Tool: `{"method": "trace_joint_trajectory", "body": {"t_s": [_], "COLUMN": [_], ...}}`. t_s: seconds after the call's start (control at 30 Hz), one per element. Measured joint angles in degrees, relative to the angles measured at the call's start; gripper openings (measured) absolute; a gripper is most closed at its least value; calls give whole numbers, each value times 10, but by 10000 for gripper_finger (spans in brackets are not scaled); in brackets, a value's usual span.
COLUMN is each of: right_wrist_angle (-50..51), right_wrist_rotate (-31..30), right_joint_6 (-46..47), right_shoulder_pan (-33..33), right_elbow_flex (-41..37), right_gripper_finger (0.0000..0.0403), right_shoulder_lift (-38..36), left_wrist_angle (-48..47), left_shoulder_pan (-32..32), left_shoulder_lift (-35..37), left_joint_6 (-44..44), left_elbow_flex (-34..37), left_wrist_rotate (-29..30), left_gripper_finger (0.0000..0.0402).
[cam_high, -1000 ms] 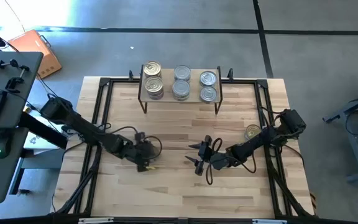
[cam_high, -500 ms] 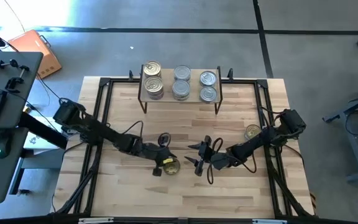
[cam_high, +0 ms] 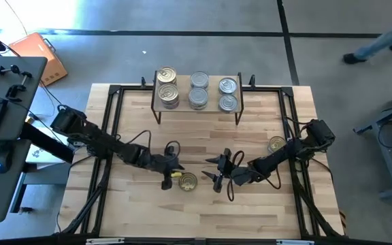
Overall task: Stack canned seafood by type on shelf
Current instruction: Stack the left green tuna can on top of the green tuna can on the shelf
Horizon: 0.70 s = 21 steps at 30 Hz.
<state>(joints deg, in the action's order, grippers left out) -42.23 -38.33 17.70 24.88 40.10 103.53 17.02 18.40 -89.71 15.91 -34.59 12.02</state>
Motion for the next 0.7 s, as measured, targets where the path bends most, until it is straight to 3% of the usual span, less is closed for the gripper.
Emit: {"method": "trace_joint_trajectory", "body": {"t_s": [0.17,0.3,0.47,0.7], "right_wrist_angle": [-1,-1,-1,-1], "right_wrist_rotate": [0,0,0,0], "right_joint_6": [-2,-2,-2,-2], "right_shoulder_pan": [-1,-2,-2,-2], "right_elbow_flex": [0,0,0,0], "right_gripper_finger": [239,239,239,239], "right_shoulder_lift": [0,0,0,0], "left_wrist_angle": [56,71,19,32], "left_shoulder_pan": [-1,15,51,59], "left_shoulder_lift": [5,3,1,1], "left_joint_6": [-44,-184,-380,-401], "left_elbow_flex": [20,20,21,21], "left_wrist_rotate": [-74,-142,-128,-89], "left_gripper_finger": [119,145,151,127]}}
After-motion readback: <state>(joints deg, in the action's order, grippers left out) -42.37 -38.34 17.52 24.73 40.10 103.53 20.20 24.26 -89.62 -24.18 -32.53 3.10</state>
